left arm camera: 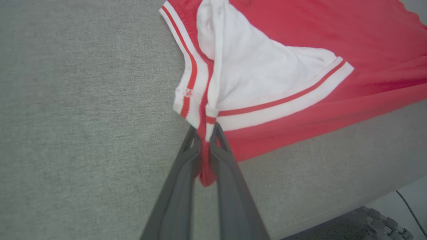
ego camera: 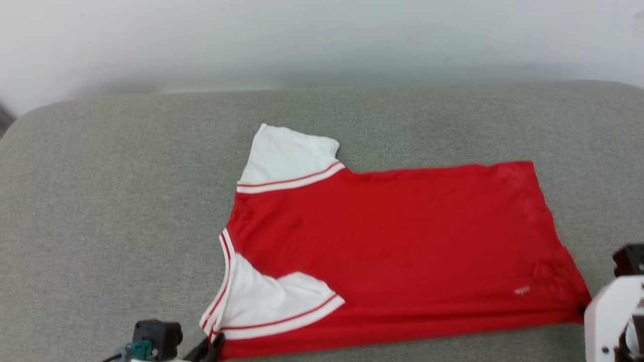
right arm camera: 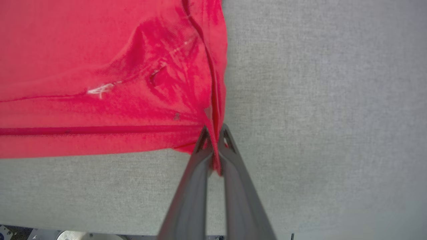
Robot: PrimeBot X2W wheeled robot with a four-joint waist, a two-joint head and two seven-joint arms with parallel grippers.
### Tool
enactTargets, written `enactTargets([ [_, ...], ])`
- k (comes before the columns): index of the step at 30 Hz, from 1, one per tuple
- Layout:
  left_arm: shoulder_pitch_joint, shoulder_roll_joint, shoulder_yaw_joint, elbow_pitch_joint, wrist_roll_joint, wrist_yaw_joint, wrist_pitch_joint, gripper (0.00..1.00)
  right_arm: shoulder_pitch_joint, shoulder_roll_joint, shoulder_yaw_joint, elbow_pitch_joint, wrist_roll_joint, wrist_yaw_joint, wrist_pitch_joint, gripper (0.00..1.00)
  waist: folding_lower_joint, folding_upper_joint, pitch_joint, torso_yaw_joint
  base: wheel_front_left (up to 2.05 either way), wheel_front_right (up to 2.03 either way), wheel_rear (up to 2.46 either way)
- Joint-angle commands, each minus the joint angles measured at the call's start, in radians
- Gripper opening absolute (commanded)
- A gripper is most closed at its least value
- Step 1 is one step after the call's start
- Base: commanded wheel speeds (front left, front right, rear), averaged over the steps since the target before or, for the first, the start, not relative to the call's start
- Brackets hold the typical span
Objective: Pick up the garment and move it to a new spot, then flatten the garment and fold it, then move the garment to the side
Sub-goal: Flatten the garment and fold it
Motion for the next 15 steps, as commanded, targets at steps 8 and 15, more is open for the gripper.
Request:
enactTargets([
  [8, 0.048, -0.021, -0.041, 0.03, -0.029, -0.003, 0.029, 0.0, 0.131, 0.019, -0.019, -0.068, 0.011, -0.002, 0.049, 0.0, 0.0, 0.0, -0.002, -0.016, 0.0, 0.0, 0.0],
  [15, 0.013, -0.032, -0.063, 0.114, -0.017, -0.04, 0.01, 1.0, 0.093, 0.013, 0.029, -0.03, 0.009, -0.001, 0.014, 1.0, 0.0, 0.0, 0.011, -0.02, 0.0, 0.0, 0.0],
])
